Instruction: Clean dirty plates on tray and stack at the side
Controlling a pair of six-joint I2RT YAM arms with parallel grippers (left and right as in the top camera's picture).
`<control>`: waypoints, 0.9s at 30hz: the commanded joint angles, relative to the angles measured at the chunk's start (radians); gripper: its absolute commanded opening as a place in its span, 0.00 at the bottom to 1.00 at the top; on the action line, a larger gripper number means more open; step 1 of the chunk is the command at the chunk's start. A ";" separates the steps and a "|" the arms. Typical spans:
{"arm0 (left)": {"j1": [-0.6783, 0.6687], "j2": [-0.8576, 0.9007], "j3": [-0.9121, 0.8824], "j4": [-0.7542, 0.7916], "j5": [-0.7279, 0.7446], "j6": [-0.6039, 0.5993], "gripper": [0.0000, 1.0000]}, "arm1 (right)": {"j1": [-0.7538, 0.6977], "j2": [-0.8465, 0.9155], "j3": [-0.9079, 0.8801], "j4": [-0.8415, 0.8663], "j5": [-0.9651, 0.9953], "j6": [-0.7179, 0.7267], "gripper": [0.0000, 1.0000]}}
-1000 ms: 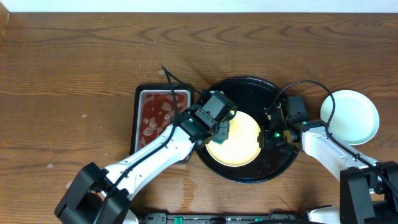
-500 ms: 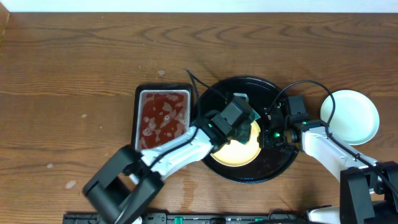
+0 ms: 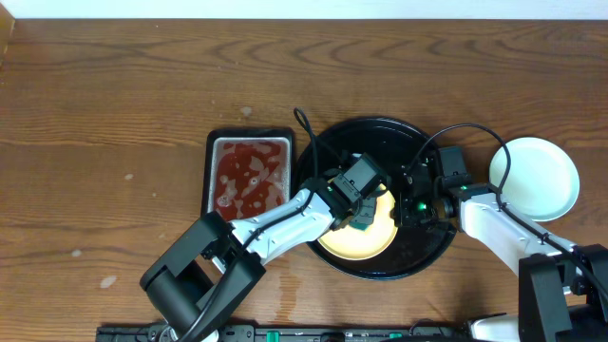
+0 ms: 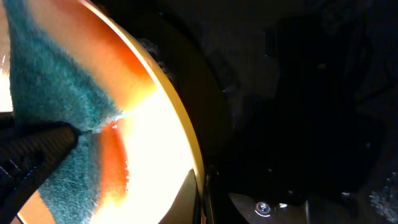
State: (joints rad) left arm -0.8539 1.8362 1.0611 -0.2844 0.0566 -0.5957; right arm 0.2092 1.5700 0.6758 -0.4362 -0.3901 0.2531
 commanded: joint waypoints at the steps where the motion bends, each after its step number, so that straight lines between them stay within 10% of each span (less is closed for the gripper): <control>1: 0.008 0.039 -0.049 -0.095 -0.145 0.058 0.08 | 0.015 0.040 -0.046 -0.024 0.042 -0.003 0.01; 27: 0.182 -0.325 -0.049 -0.344 -0.198 0.106 0.09 | 0.015 0.040 -0.046 -0.005 0.042 -0.003 0.01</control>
State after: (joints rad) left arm -0.6880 1.5909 1.0271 -0.6048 -0.0689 -0.5117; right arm 0.2138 1.5707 0.6720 -0.4313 -0.4053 0.2535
